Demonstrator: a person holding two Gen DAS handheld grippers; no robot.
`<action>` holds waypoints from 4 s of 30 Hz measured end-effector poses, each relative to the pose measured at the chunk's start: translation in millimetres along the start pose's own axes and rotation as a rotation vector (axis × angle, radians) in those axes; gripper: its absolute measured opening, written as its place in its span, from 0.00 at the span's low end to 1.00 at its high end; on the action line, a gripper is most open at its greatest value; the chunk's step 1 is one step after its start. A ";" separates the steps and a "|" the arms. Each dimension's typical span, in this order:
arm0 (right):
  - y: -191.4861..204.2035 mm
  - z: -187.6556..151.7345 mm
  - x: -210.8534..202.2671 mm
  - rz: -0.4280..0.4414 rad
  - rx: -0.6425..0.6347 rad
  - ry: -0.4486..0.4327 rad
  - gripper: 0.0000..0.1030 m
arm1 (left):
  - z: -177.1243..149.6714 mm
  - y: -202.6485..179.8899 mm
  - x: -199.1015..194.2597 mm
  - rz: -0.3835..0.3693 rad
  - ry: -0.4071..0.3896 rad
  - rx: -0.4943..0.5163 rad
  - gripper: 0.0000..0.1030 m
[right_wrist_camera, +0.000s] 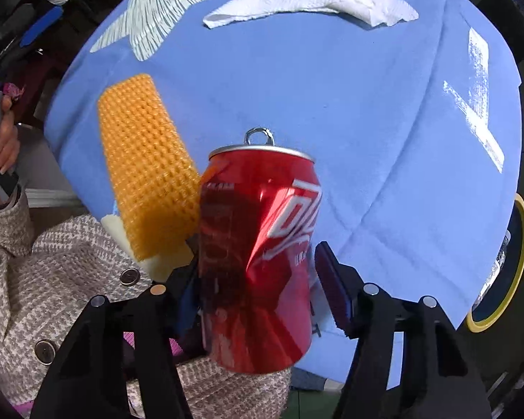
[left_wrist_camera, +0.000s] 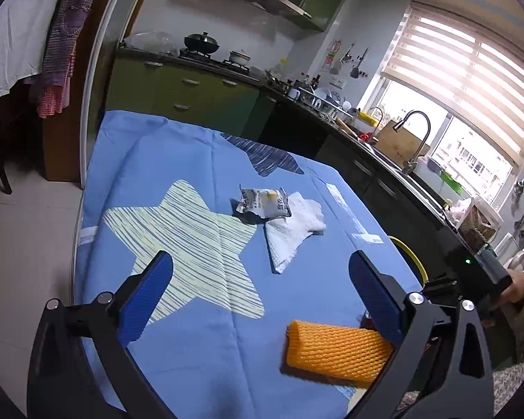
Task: Collect trash
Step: 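Grasp the red cola can with the right gripper, then carry the cola can over the bin and release it, then grasp the orange foam net with the left gripper, then carry the orange foam net over the bin and release it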
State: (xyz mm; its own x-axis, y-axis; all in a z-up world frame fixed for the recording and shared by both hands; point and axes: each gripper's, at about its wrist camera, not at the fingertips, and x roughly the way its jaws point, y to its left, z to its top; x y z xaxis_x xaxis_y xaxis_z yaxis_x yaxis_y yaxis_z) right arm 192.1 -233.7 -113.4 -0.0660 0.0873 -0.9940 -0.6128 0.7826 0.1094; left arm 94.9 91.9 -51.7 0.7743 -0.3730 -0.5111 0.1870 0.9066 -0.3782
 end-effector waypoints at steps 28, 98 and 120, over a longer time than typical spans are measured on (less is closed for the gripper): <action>-239.6 -99.9 -112.3 0.012 0.524 -0.379 0.48 | -0.6 -25.8 19.9 -0.016 0.043 0.040 0.93; -217.7 -203.5 -33.0 0.232 0.575 -0.567 0.77 | -65.0 -95.3 78.9 0.021 0.510 0.182 0.72; -211.9 -211.9 -52.1 0.223 0.560 -0.619 0.77 | -30.3 -175.4 46.1 -0.112 0.411 0.381 0.05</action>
State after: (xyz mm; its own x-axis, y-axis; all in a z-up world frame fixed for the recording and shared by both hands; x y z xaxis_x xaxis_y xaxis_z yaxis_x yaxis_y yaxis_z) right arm 158.6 -534.7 -85.3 0.4022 0.4674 -0.7873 -0.1474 0.8817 0.4482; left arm 79.5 -90.3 -32.2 0.4528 -0.4482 -0.7708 0.5181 0.8358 -0.1816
